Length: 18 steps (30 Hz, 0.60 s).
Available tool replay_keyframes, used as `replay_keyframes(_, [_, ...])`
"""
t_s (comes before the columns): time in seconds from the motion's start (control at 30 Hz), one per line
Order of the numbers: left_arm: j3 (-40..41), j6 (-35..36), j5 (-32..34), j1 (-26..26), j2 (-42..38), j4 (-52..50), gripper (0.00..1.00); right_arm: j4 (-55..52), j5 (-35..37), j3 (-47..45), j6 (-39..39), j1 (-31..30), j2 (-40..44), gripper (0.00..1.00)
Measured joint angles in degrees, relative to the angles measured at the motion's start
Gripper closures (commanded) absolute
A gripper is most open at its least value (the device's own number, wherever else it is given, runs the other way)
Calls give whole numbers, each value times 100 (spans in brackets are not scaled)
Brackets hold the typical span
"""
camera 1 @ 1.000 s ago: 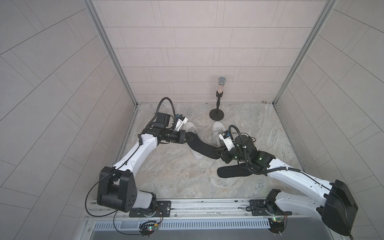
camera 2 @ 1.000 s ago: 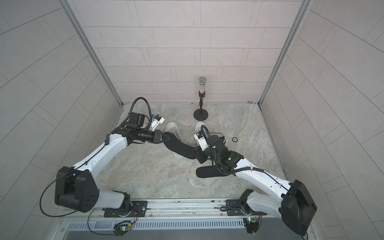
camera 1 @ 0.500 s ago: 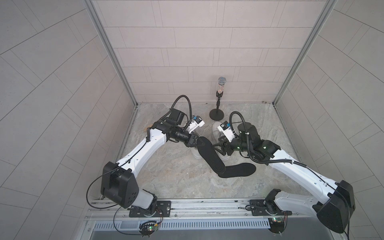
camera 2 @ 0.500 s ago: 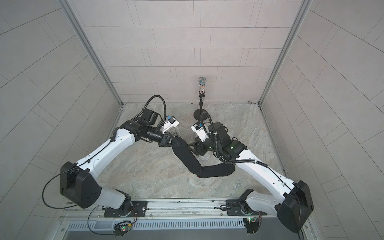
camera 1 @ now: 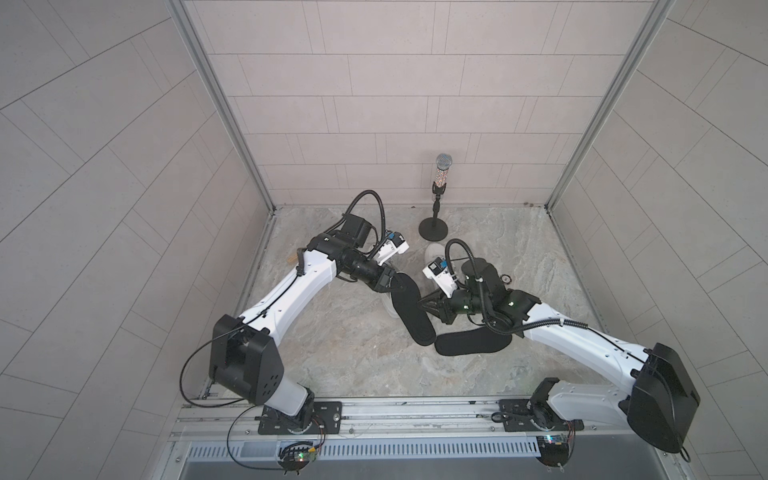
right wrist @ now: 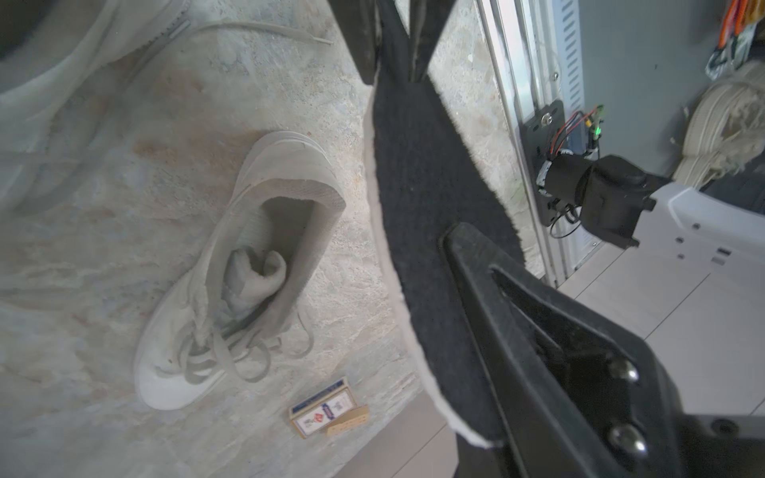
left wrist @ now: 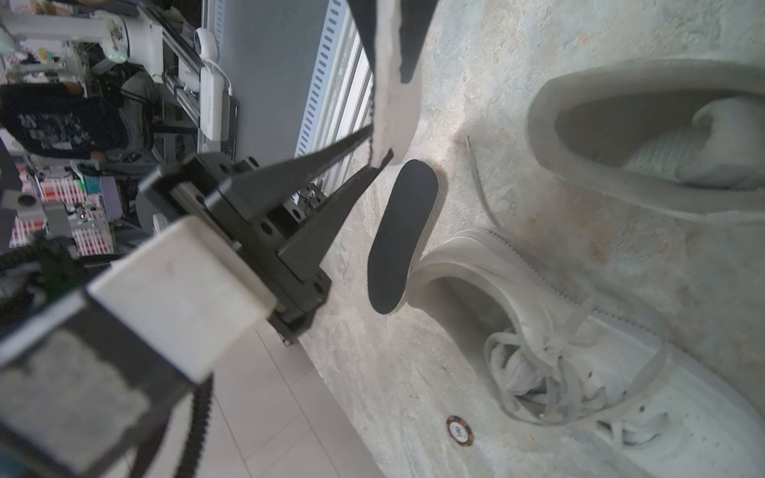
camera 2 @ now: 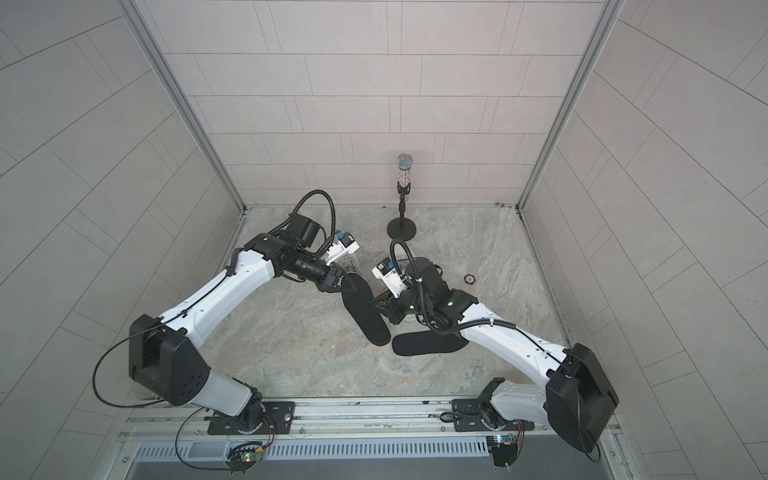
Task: Insert the insole into the shoe
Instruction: Pick up the insole from the center of the board.
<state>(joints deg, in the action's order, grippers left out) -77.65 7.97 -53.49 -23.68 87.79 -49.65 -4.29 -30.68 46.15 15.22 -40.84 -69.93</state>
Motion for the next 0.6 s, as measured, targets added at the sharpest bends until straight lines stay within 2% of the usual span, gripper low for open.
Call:
replay_keyframes(0.1, [-2, -326, 186, 55, 87, 7, 100, 365, 647, -214, -107, -457, 57, 56])
replay_keyframes(0.27, [-2, -787, 326, 92, 83, 48, 100, 962, 1086, -426, -420, -719, -85, 39])
replay_keyframes(0.6, [-2, -1228, 306, 275, 63, -9, 100, 1690, 1519, -503, -981, -992, -623, 26])
